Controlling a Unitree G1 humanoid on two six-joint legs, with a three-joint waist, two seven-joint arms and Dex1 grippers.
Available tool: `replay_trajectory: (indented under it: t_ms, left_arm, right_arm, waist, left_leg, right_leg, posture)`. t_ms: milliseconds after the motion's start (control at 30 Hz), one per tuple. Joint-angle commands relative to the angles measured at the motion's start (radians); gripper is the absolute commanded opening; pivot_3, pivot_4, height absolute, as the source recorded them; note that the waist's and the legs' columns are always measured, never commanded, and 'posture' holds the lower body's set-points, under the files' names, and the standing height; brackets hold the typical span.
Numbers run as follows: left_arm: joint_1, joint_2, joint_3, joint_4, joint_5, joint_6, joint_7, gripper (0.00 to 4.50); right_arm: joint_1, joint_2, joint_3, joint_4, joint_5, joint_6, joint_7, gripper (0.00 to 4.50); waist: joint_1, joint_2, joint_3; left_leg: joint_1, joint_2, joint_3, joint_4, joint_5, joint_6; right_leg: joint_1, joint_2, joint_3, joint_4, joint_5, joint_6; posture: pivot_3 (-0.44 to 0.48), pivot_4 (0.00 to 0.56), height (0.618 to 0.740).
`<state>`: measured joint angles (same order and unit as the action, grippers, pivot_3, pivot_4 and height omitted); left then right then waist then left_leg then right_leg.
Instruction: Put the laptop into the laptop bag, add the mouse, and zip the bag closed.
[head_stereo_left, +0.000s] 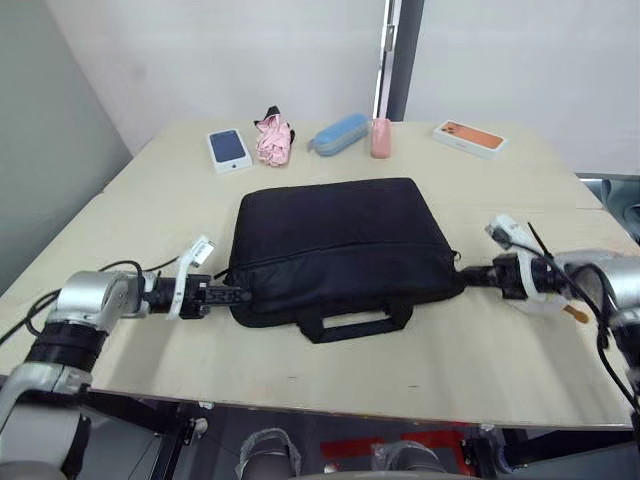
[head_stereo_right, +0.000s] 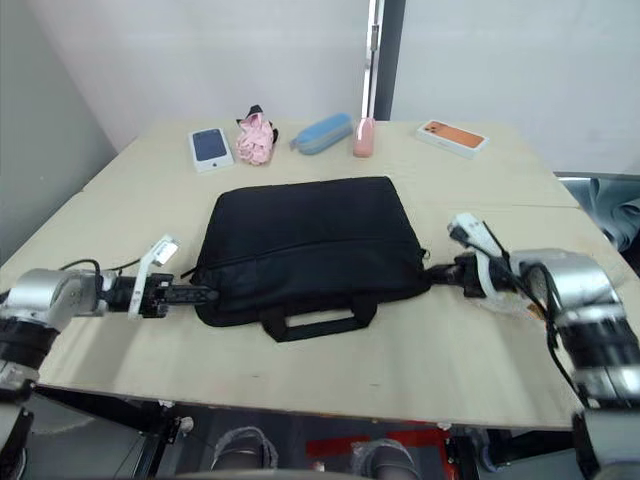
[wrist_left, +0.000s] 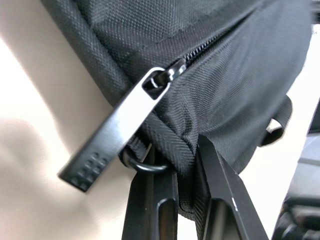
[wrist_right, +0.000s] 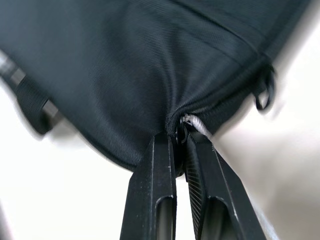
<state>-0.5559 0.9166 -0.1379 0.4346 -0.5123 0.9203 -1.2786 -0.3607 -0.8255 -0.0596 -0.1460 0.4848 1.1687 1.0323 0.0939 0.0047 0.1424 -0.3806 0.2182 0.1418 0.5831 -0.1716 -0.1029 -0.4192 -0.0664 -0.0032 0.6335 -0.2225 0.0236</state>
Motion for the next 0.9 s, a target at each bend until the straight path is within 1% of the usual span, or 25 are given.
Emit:
replay_trajectory:
  t_ms: [33, 100, 167, 267, 400, 500, 567, 600, 667, 700, 733, 833, 900]
  left_arm:
    - [-0.075, 0.029, -0.087, 0.139, 0.143, -0.174, -0.122, 0.0]
    - [-0.12, 0.028, -0.125, 0.245, 0.217, -0.266, -0.171, 0.0]
    - [-0.186, 0.008, -0.145, 0.376, 0.285, -0.346, -0.185, 0.0]
    - [-0.27, -0.026, -0.146, 0.508, 0.341, -0.409, -0.199, 0.0]
    - [-0.325, -0.047, -0.134, 0.607, 0.393, -0.468, -0.218, 0.0]
    - [-0.303, -0.031, -0.127, 0.605, 0.406, -0.49, -0.274, 0.0]
    - [-0.295, -0.017, -0.116, 0.591, 0.404, -0.479, -0.303, 0.91]
    - [-0.297, -0.013, -0.104, 0.586, 0.395, -0.457, -0.318, 1.15]
    - [-0.292, -0.001, -0.09, 0.55, 0.341, -0.405, -0.334, 1.86]
    - [-0.286, 0.007, -0.082, 0.531, 0.33, -0.404, -0.335, 2.27]
    - [-0.282, 0.012, -0.071, 0.526, 0.337, -0.413, -0.333, 2.59]
    - [-0.255, 0.052, -0.04, 0.497, 0.365, -0.507, -0.318, 3.62]
    - [-0.234, 0.1, -0.037, 0.437, 0.306, -0.508, -0.331, 3.65]
  right_arm:
    - [0.038, 0.05, -0.031, -0.254, 0.151, 0.097, -0.027, 0.06]
    - [0.073, 0.061, -0.03, -0.333, 0.182, 0.121, -0.044, 0.06]
    - [0.105, 0.07, -0.024, -0.385, 0.201, 0.134, -0.064, 0.06]
    - [0.127, 0.074, -0.015, -0.418, 0.216, 0.135, -0.087, 0.06]
    - [0.121, 0.073, 0.001, -0.407, 0.207, 0.109, -0.12, 0.06]
    - [0.117, 0.076, 0.006, -0.35, 0.174, 0.058, -0.141, 0.06]
    - [0.107, 0.085, -0.026, -0.301, 0.188, 0.062, -0.15, 0.88]
    - [0.106, 0.079, -0.038, -0.288, 0.193, 0.053, -0.144, 1.16]
    - [0.095, 0.051, -0.061, -0.265, 0.202, 0.052, -0.129, 1.82]
    - [0.096, 0.03, -0.08, -0.267, 0.223, 0.052, -0.106, 2.22]
    - [0.096, 0.012, -0.096, -0.264, 0.238, 0.053, -0.091, 2.52]
    - [0.11, -0.061, -0.167, -0.28, 0.291, 0.05, -0.036, 3.52]
    - [0.132, -0.108, -0.236, -0.295, 0.325, 0.038, -0.004, 4.25]
  waist:
    - [0.001, 0.0, 0.0]
    - [0.002, 0.0, 0.0]
    - [0.005, 0.0, 0.0]
    - [0.009, 0.001, 0.0]
    - [0.006, 0.001, 0.0]
    - [0.002, 0.001, 0.0]
    - [0.0, 0.001, 0.0]
    - [-0.001, 0.0, 0.0]
    - [0.0, 0.001, 0.0]
    - [0.001, 0.001, 0.0]
    - [0.002, 0.001, 0.0]
    - [0.005, 0.0, 0.0]
    - [0.007, -0.001, 0.001]
  left_leg:
    - [0.0, 0.0, 0.0, 0.0, 0.0, 0.0]
    - [0.001, 0.0, 0.0, -0.001, 0.0, -0.002]
    - [0.003, 0.0, 0.001, -0.002, 0.0, -0.003]
    - [0.007, 0.0, 0.002, -0.004, -0.001, -0.004]
    - [0.013, -0.001, 0.002, -0.004, -0.005, -0.013]
    - [0.013, -0.001, 0.002, -0.004, -0.004, -0.014]
    - [0.012, -0.001, 0.002, -0.005, -0.004, -0.014]
    - [0.012, -0.001, 0.002, -0.005, -0.004, -0.015]
    - [0.012, -0.001, 0.002, -0.005, -0.004, -0.015]
    - [0.012, -0.001, 0.002, -0.005, -0.004, -0.015]
    - [0.012, -0.001, 0.002, -0.005, -0.004, -0.015]
    - [0.011, -0.001, 0.001, -0.005, -0.004, -0.014]
    - [0.011, -0.001, 0.001, -0.006, -0.004, -0.013]
  right_leg:
    - [0.0, 0.0, 0.0, 0.0, 0.0, 0.0]
    - [0.0, 0.0, 0.0, -0.001, 0.0, 0.0]
    - [0.0, 0.0, 0.0, -0.001, 0.0, 0.0]
    - [0.003, -0.001, 0.002, -0.001, 0.0, 0.0]
    - [0.008, -0.001, 0.003, 0.0, 0.0, 0.0]
    - [0.009, -0.001, 0.003, 0.001, 0.0, 0.001]
    - [0.008, -0.001, 0.003, 0.0, 0.0, 0.001]
    - [0.008, -0.001, 0.003, 0.0, 0.0, 0.001]
    - [0.008, -0.001, 0.003, 0.0, 0.0, 0.001]
    - [0.008, -0.001, 0.002, 0.0, 0.0, 0.001]
    - [0.008, -0.001, 0.002, 0.0, 0.0, 0.001]
    - [0.008, -0.001, 0.002, -0.002, 0.0, 0.001]
    - [0.008, -0.001, 0.001, -0.003, 0.0, 0.001]
  posture:
    - [0.0, 0.15, 0.74]
    - [0.0, 0.15, 0.74]
    - [0.0, 0.15, 0.74]
    - [0.0, 0.15, 0.74]
    - [0.0, 0.15, 0.74]
    - [0.0, 0.15, 0.74]
    - [0.0, 0.15, 0.74]
    - [0.0, 0.15, 0.74]
    - [0.0, 0.15, 0.74]
    - [0.0, 0.15, 0.74]
    - [0.0, 0.15, 0.74]
    - [0.0, 0.15, 0.74]
    - [0.0, 0.15, 0.74]
